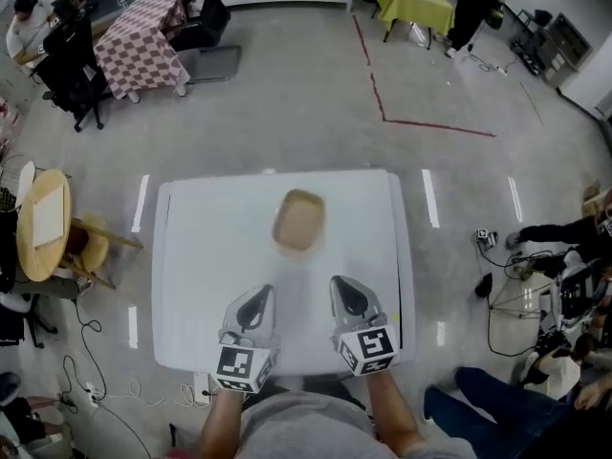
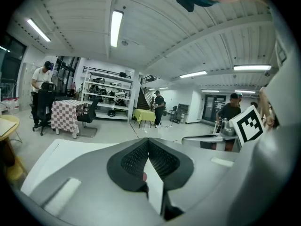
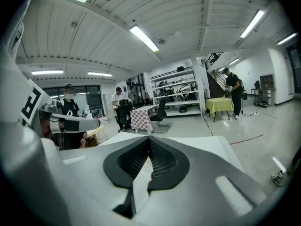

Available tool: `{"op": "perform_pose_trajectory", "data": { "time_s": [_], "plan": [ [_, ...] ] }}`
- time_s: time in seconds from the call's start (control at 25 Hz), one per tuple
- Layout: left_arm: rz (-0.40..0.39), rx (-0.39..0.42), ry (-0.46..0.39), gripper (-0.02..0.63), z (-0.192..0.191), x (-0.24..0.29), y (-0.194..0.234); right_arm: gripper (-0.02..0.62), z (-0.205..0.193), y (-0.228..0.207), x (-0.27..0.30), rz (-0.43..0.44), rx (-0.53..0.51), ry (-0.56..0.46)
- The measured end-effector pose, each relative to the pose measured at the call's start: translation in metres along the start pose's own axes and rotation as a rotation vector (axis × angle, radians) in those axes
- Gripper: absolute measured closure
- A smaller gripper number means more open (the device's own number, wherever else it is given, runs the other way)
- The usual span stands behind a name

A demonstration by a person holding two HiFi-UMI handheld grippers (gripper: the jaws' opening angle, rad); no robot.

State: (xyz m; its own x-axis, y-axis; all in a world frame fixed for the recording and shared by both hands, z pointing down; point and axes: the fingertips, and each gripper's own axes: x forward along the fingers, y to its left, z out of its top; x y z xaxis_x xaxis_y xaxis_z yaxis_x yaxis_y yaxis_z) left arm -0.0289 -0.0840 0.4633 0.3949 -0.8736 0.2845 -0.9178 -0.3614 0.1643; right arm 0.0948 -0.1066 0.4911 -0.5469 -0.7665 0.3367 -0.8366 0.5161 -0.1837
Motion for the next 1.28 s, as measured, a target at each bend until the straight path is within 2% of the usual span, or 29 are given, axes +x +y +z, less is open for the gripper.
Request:
{"op": "perform_pose_trajectory", "data": {
  "time_s": [0.4, 0.92, 1.08, 1.16, 1.28],
  "plan": [
    [0.085, -0.066, 0.056, 0.595, -0.033, 0.04, 0.031, 0.592, -0.029, -0.026, 0.059, 0.057, 0.023, 0.101],
    [0.092, -0.093, 0.133, 0.595, -0.085, 0.078, 0.05, 0.592, -0.079, -0.052, 0.107, 0.064, 0.11, 0.195],
    [0.099, -0.097, 0.15, 0.595, -0.09, 0.087, 0.055, 0.59, -0.086, -0.057, 0.12, 0.061, 0.124, 0.221],
    [0.101, -0.096, 0.155, 0.595, -0.093, 0.089, 0.056, 0.554, -0.091, -0.056, 0.124, 0.075, 0.15, 0.238],
    [0.107, -0.099, 0.165, 0.595, -0.096, 0.09, 0.058, 0.466, -0.098, -0.055, 0.131, 0.116, 0.227, 0.263]
  ]
}}
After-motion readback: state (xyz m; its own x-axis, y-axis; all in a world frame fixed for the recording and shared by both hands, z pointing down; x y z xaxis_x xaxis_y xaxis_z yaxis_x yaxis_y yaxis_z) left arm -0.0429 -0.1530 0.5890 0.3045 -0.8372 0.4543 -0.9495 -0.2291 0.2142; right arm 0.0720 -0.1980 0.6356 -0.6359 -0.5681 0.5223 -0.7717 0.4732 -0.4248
